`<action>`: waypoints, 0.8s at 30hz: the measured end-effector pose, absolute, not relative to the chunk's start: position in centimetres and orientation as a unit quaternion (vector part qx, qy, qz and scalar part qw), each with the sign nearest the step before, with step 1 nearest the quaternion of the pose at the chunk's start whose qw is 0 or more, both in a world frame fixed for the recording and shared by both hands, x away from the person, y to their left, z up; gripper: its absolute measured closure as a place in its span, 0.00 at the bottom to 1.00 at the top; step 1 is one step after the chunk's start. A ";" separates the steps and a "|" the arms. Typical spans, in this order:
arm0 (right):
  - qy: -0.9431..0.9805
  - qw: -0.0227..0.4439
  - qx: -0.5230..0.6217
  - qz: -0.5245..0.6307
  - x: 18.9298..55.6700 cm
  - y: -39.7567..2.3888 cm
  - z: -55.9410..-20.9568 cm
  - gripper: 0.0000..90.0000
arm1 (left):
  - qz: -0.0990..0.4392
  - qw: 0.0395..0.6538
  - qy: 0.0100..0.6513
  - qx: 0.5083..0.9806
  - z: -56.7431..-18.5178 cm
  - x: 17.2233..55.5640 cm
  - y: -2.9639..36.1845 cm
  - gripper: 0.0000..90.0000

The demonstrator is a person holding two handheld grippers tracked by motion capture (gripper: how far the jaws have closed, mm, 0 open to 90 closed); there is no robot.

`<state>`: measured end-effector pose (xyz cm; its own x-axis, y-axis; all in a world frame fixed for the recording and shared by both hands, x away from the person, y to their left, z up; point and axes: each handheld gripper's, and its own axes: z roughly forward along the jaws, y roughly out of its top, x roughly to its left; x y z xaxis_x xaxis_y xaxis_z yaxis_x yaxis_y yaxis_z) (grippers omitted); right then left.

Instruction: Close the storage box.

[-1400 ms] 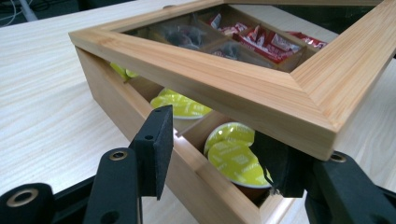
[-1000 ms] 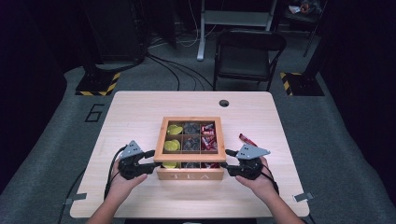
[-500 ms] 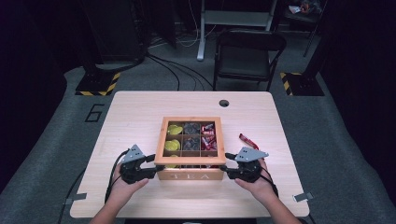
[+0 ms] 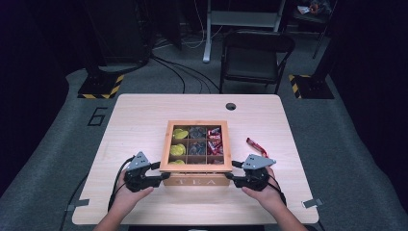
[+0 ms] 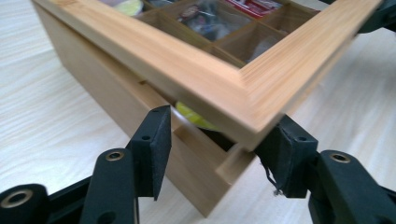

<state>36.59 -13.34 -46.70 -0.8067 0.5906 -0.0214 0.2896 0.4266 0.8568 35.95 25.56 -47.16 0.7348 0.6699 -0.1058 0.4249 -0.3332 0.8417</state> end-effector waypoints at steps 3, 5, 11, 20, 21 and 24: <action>0.830 0.163 0.264 0.465 36.6 -13.3 -46.8 0.55 | 0.132 0.466 0.340 0.806 -47.2 35.9 25.5 0.49; 0.830 0.161 0.264 0.465 36.7 -13.3 -46.8 0.55 | 0.133 0.465 0.339 0.807 -47.2 35.9 25.5 0.49; 0.832 0.153 0.266 0.462 36.6 -13.5 -46.8 0.54 | 0.128 0.458 0.339 0.812 -47.3 35.9 25.6 0.49; 0.841 0.133 0.261 0.455 36.4 -13.6 -47.0 0.46 | 0.110 0.440 0.352 0.818 -48.0 35.5 25.7 0.43; 0.839 0.133 0.259 0.459 36.4 -13.8 -46.8 0.46 | 0.106 0.448 0.356 0.814 -48.0 35.4 25.9 0.42; 0.831 0.133 0.271 0.468 36.2 -14.7 -46.5 0.45 | 0.109 0.460 0.366 0.801 -47.5 35.3 26.5 0.41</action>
<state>36.21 -14.74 -46.51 -0.8178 0.5747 0.0318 0.3249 0.4152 0.8497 35.26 26.54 -47.55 0.7075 0.6879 -0.1619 0.4869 -0.3084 0.8172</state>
